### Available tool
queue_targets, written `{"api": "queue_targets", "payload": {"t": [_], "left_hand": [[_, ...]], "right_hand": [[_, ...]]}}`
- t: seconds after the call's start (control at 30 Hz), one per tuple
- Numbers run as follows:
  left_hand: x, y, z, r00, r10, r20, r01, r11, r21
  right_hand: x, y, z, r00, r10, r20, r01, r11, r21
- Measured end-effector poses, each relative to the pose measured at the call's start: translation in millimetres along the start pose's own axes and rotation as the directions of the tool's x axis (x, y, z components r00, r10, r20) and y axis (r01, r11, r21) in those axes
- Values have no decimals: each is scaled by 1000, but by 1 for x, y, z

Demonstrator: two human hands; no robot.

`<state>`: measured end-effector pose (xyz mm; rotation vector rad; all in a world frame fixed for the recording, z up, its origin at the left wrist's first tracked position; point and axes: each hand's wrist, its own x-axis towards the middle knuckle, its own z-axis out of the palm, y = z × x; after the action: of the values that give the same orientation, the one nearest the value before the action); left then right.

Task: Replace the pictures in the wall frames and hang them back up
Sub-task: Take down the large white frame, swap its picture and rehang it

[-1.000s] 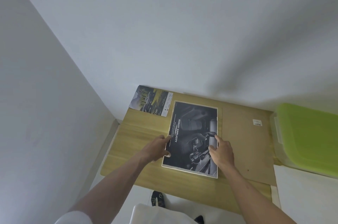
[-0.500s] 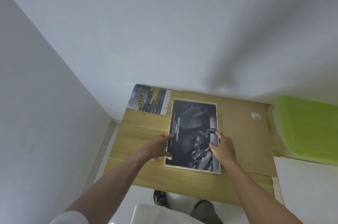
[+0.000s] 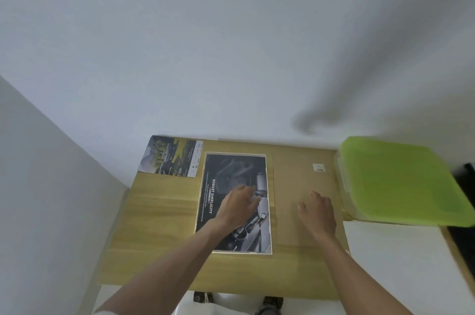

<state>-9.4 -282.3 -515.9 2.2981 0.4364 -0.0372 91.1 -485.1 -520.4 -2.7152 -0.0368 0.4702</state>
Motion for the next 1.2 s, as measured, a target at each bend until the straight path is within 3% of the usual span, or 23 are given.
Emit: {"api": "queue_targets", "payload": {"t": [0.13, 0.2, 0.43, 0.57, 0.7, 0.77, 0.9, 1.07, 1.2], "left_hand": [[20, 45, 50, 973, -201, 113, 216, 967, -138], [28, 59, 67, 941, -307, 141, 325, 938, -122], [45, 83, 91, 833, -547, 87, 553, 827, -98], [47, 96, 95, 821, -570, 27, 571, 820, -41], [45, 102, 102, 886, -454, -93, 464, 869, 173], [47, 101, 107, 905, -424, -43, 424, 885, 191], [49, 101, 114, 863, -505, 35, 494, 855, 157], [51, 108, 117, 804, -594, 6, 593, 803, -61], [61, 106, 108, 736, -676, 33, 641, 680, -357]], "right_hand": [[12, 41, -20, 990, 124, 67, -116, 988, -106], [17, 55, -25, 986, 150, 79, -138, 981, -136], [28, 73, -25, 985, 123, 122, -118, 992, -43], [34, 73, -24, 976, 169, 138, -171, 985, 4], [34, 77, -19, 984, 135, 116, -122, 986, -112], [34, 82, -17, 991, 100, 92, -85, 984, -155], [35, 89, -18, 993, 83, 80, -67, 981, -181], [37, 90, -22, 981, 151, 123, -142, 987, -75], [41, 89, -24, 950, 265, 166, -285, 953, 108]]}}
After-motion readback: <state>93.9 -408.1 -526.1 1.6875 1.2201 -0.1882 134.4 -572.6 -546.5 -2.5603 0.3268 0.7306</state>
